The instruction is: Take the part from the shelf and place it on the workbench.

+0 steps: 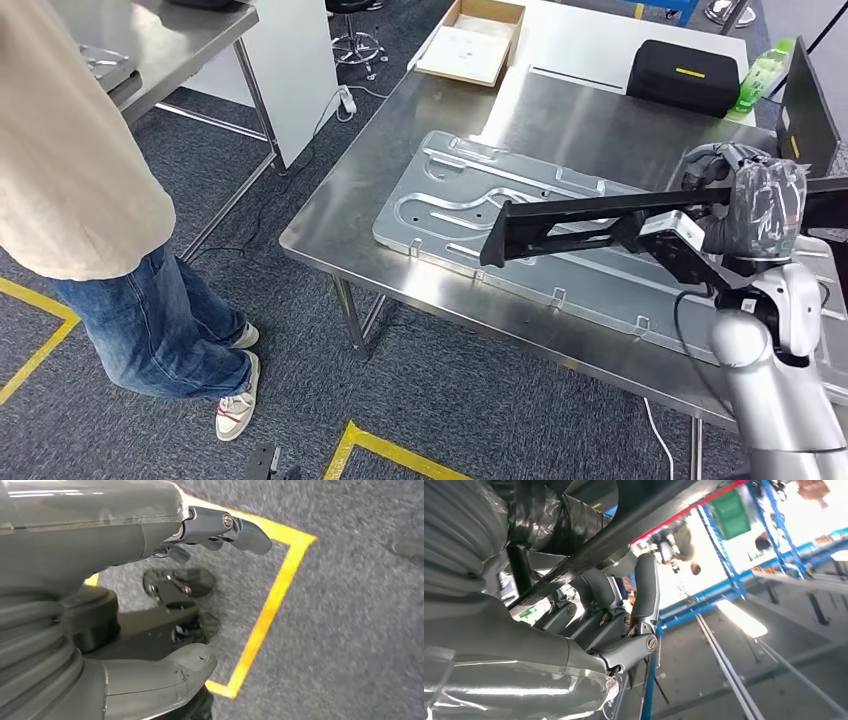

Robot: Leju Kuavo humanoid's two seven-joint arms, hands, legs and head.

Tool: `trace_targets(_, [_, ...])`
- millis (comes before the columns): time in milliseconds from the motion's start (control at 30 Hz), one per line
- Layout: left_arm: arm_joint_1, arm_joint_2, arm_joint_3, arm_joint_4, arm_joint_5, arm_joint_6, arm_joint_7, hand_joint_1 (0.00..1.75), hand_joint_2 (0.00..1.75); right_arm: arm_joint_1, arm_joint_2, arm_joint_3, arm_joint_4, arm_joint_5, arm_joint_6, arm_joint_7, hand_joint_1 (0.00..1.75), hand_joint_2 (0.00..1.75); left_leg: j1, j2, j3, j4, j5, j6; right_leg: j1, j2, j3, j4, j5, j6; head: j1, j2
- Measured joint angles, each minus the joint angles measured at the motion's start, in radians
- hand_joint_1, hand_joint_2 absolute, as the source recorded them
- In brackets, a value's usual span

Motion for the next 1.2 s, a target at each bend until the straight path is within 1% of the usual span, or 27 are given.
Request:
trace_targets(67, [-0.003,-0.002,-0.006,0.0,-0.004,-0.004,0.003,0.0,1.75,-0.027,-0.021,-0.004,0.044,0.0,0.042,-0.006,1.75,1.75,0.003,0.003,0.003,-0.011,0.008,0.012,-0.002,-0.021,-0.009,0.018,-0.015,0.012,0.001,0.0])
trace_targets(100, [-0.004,-0.004,-0.009,0.0,-0.006,-0.007,0.005,0.0,1.75,-0.044,-0.03,-0.005,0.069,-0.005,0.07,-0.015,1.75,1.75,0.005,0.005,0.004,-0.017,0.012,0.017,-0.003,-0.036,-0.025,0.053,-0.037,0.018,0.002,0.0])
trace_targets(167, [-0.006,-0.004,-0.016,0.0,-0.011,-0.011,0.009,0.0,1.75,-0.073,-0.039,-0.005,0.125,-0.015,0.129,-0.038,1.75,1.75,0.005,0.01,0.004,-0.019,0.013,0.02,-0.008,-0.061,-0.084,0.175,-0.094,0.028,0.003,0.0])
trace_targets(200, [-0.006,-0.005,-0.019,0.0,-0.012,-0.013,0.011,0.0,1.75,-0.083,-0.041,-0.003,0.155,-0.017,0.155,-0.05,1.75,1.75,0.005,0.012,0.004,-0.018,0.012,0.02,-0.01,-0.065,-0.114,0.233,-0.113,0.033,0.003,0.0])
trace_targets(233, [-0.006,-0.005,-0.021,0.0,-0.014,-0.014,0.013,0.0,1.75,-0.091,-0.041,0.001,0.186,-0.013,0.175,-0.059,1.75,1.75,0.005,0.014,0.004,-0.018,0.011,0.02,-0.013,-0.067,-0.133,0.264,-0.114,0.036,0.003,0.0])
trace_targets(267, [-0.007,-0.005,-0.024,0.0,-0.015,-0.017,0.014,0.0,1.75,-0.1,-0.042,0.006,0.218,-0.006,0.187,-0.067,1.75,1.75,0.005,0.016,0.004,-0.017,0.01,0.019,-0.016,-0.068,-0.132,0.255,-0.095,0.038,0.003,0.0])
trace_targets(300, [-0.008,-0.006,-0.027,0.0,-0.016,-0.019,0.015,0.0,1.75,-0.111,-0.042,0.012,0.247,0.003,0.193,-0.073,1.75,1.75,0.006,0.017,0.005,-0.016,0.008,0.017,-0.019,-0.07,-0.112,0.207,-0.06,0.039,0.003,0.0])
trace_targets(333, [-0.01,-0.007,-0.03,0.0,-0.017,-0.021,0.016,0.0,1.75,-0.122,-0.043,0.018,0.275,0.011,0.195,-0.077,1.75,1.75,0.006,0.018,0.006,-0.014,0.005,0.014,-0.021,-0.075,-0.08,0.136,-0.024,0.039,0.003,0.0])
trace_targets(367, [-0.012,-0.008,-0.033,0.0,-0.017,-0.022,0.016,0.0,1.75,-0.135,-0.043,0.024,0.301,0.017,0.196,-0.08,1.75,1.75,0.004,0.018,0.006,-0.012,0.003,0.01,-0.019,-0.08,-0.05,0.07,0.002,0.038,0.003,0.0])
trace_targets(400, [-0.014,-0.008,-0.036,0.0,-0.018,-0.023,0.017,0.0,1.75,-0.148,-0.043,0.029,0.325,0.02,0.198,-0.083,1.75,1.75,0.002,0.019,0.005,-0.011,0.002,0.005,-0.016,-0.083,-0.029,0.024,0.016,0.033,0.003,0.0])
trace_targets(433, [-0.016,-0.009,-0.038,0.0,-0.019,-0.023,0.017,0.0,1.75,-0.161,-0.043,0.035,0.352,0.023,0.202,-0.085,1.75,1.75,0.0,0.019,0.003,-0.011,0.001,0.001,-0.013,-0.084,-0.02,0.002,0.018,0.027,0.003,0.0])
trace_targets(467, [-0.018,-0.009,-0.041,0.0,-0.021,-0.024,0.019,0.0,1.75,-0.175,-0.042,0.043,0.38,0.027,0.208,-0.087,1.75,1.75,-0.001,0.02,0.003,-0.012,0.001,-0.004,-0.009,-0.082,-0.019,0.0,0.015,0.02,0.002,0.0])
trace_targets(533, [-0.021,-0.009,-0.046,0.0,-0.026,-0.025,0.021,0.0,1.75,-0.202,-0.039,0.064,0.435,0.044,0.215,-0.094,1.75,1.75,0.0,0.022,0.003,-0.009,-0.004,-0.015,-0.01,-0.078,-0.019,-0.002,0.015,0.006,0.002,0.0])
trace_targets(567, [-0.022,-0.009,-0.049,0.0,-0.028,-0.026,0.023,0.0,1.75,-0.216,-0.034,0.077,0.46,0.058,0.211,-0.098,1.75,1.75,0.001,0.021,-0.001,0.005,-0.014,-0.021,-0.012,-0.076,-0.017,-0.004,0.016,-0.003,0.002,0.0])
trace_targets(600, [-0.024,-0.009,-0.052,0.0,-0.029,-0.026,0.024,0.0,1.75,-0.232,-0.027,0.091,0.486,0.075,0.197,-0.101,1.75,1.75,0.002,0.02,-0.015,0.037,-0.034,-0.025,-0.014,-0.075,-0.015,-0.007,0.017,-0.011,0.002,0.0])
trace_targets(633, [-0.025,-0.009,-0.055,0.0,-0.031,-0.027,0.025,0.0,1.75,-0.247,-0.015,0.107,0.513,0.096,0.176,-0.1,1.75,1.75,0.003,0.019,-0.042,0.095,-0.064,-0.027,-0.013,-0.073,-0.014,-0.008,0.017,-0.017,0.001,0.0])
trace_targets(700, [-0.026,-0.009,-0.059,0.0,-0.032,-0.028,0.025,0.0,1.75,-0.268,0.011,0.135,0.565,0.129,0.13,-0.095,1.75,1.75,0.003,0.017,-0.112,0.233,-0.12,-0.029,-0.008,-0.068,-0.013,-0.006,0.015,-0.025,0.001,0.0])
trace_targets(733, [-0.026,-0.009,-0.061,0.0,-0.032,-0.029,0.025,0.0,1.75,-0.273,0.023,0.146,0.588,0.14,0.112,-0.092,1.75,1.75,0.003,0.017,-0.138,0.28,-0.129,-0.028,-0.005,-0.066,-0.013,-0.005,0.014,-0.027,0.001,0.0])
trace_targets(767, [-0.026,-0.009,-0.063,0.0,-0.032,-0.03,0.025,0.0,1.75,-0.276,0.032,0.155,0.605,0.147,0.099,-0.089,1.75,1.75,0.002,0.017,-0.145,0.284,-0.117,-0.025,-0.002,-0.065,-0.012,-0.004,0.013,-0.028,0.001,0.0])
trace_targets(800, [-0.026,-0.009,-0.064,0.0,-0.032,-0.03,0.024,0.0,1.75,-0.28,0.04,0.162,0.622,0.151,0.089,-0.088,1.75,1.75,0.001,0.016,-0.134,0.251,-0.088,-0.02,0.001,-0.063,-0.01,-0.002,0.011,-0.029,0.001,0.0])
trace_targets(867, [-0.026,-0.009,-0.068,0.0,-0.033,-0.031,0.021,0.0,1.75,-0.29,0.053,0.171,0.648,0.155,0.075,-0.089,1.75,1.75,-0.003,0.011,-0.073,0.113,-0.015,-0.004,0.006,-0.061,-0.006,-0.001,0.007,-0.029,0.001,0.0])
trace_targets(900, [-0.027,-0.009,-0.069,0.0,-0.033,-0.031,0.019,0.0,1.75,-0.296,0.058,0.175,0.659,0.16,0.067,-0.092,1.75,1.75,-0.004,0.008,-0.046,0.053,0.007,0.002,0.008,-0.059,-0.005,0.0,0.006,-0.027,0.001,0.0])
trace_targets(933, [-0.027,-0.008,-0.07,0.0,-0.033,-0.031,0.017,0.0,1.75,-0.299,0.061,0.179,0.669,0.167,0.056,-0.098,1.75,1.75,-0.006,0.006,-0.028,0.016,0.017,0.006,0.009,-0.058,-0.006,0.001,0.005,-0.024,0.002,0.0])
trace_targets(1033, [-0.026,-0.008,-0.074,0.0,-0.036,-0.031,0.012,0.0,1.75,-0.301,0.068,0.193,0.687,0.201,0.007,-0.136,1.75,1.75,-0.005,0.008,-0.015,-0.011,0.021,0.009,0.006,-0.057,-0.005,-0.001,0.003,-0.009,0.001,0.0])
trace_targets(1100, [-0.028,-0.009,-0.079,0.0,-0.04,-0.032,0.007,0.0,1.75,-0.298,0.069,0.202,0.69,0.22,-0.023,-0.159,1.75,1.75,0.001,0.01,-0.006,-0.026,0.028,0.016,0.005,-0.06,-0.016,0.027,-0.019,0.003,0.002,0.0])
trace_targets(1133, [-0.029,-0.009,-0.082,0.0,-0.043,-0.032,0.004,0.0,1.75,-0.297,0.069,0.206,0.691,0.227,-0.033,-0.164,1.75,1.75,0.003,0.012,-0.003,-0.031,0.031,0.018,0.002,-0.061,-0.034,0.068,-0.044,0.009,0.003,0.0])
trace_targets(1200, [-0.029,-0.009,-0.086,0.0,-0.046,-0.033,-0.002,0.0,1.75,-0.293,0.07,0.214,0.693,0.24,-0.047,-0.166,1.75,1.75,0.003,0.013,-0.003,-0.032,0.031,0.02,-0.005,-0.064,-0.096,0.195,-0.103,0.022,0.004,0.0])
